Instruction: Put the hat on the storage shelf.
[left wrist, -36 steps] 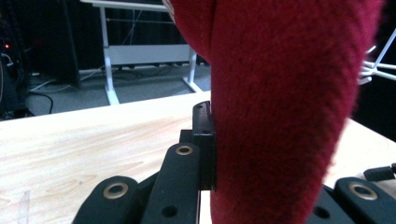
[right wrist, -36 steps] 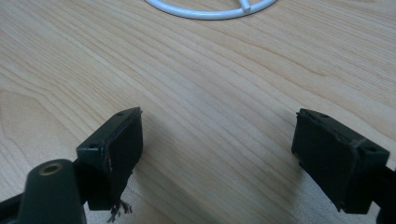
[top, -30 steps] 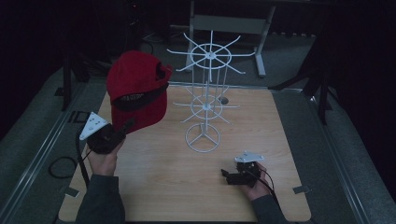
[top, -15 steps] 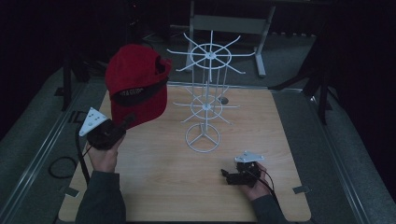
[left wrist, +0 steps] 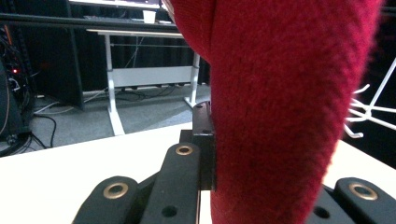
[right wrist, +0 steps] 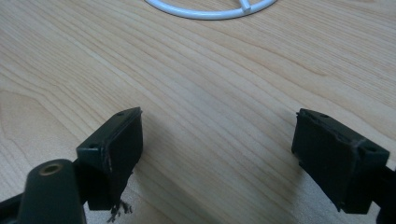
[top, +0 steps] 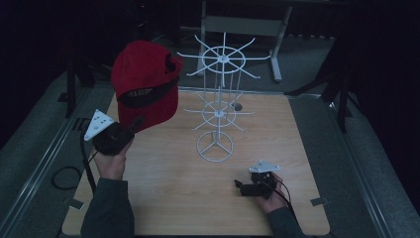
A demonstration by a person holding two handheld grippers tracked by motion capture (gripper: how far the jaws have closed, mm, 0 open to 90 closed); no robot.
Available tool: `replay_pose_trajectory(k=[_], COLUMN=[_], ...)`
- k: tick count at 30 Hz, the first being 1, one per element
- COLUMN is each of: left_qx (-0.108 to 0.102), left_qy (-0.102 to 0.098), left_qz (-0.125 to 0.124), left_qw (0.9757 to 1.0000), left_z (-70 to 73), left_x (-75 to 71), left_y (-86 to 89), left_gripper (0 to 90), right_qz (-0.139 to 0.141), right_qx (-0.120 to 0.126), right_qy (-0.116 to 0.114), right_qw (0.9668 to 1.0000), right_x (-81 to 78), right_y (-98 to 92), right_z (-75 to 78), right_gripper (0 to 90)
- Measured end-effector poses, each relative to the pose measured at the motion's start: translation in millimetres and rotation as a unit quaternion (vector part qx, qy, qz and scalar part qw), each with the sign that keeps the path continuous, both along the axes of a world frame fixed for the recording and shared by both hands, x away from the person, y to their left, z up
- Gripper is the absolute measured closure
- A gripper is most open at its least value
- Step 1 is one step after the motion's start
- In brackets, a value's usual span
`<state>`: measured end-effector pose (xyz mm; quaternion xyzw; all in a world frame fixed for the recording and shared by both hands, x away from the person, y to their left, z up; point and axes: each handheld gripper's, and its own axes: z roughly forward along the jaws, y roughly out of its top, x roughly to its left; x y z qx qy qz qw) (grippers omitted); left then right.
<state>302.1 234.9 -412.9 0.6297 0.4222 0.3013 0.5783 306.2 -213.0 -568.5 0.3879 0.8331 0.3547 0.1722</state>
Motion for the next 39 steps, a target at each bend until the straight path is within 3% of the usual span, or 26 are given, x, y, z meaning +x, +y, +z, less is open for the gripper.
replay_pose_trajectory(k=[39], left_qx=[0.001], left_qy=[-0.027], left_qz=[0.003], left_qw=[0.9996], left_z=[29.5], left_x=[2.4], left_y=[-2.4], left_gripper=[84.9], right_qz=[0.0], right_qx=[0.0], right_qy=[0.0], right_qw=[1.0], right_x=[0.0], right_y=[0.0], right_z=[0.0], right_gripper=[16.3])
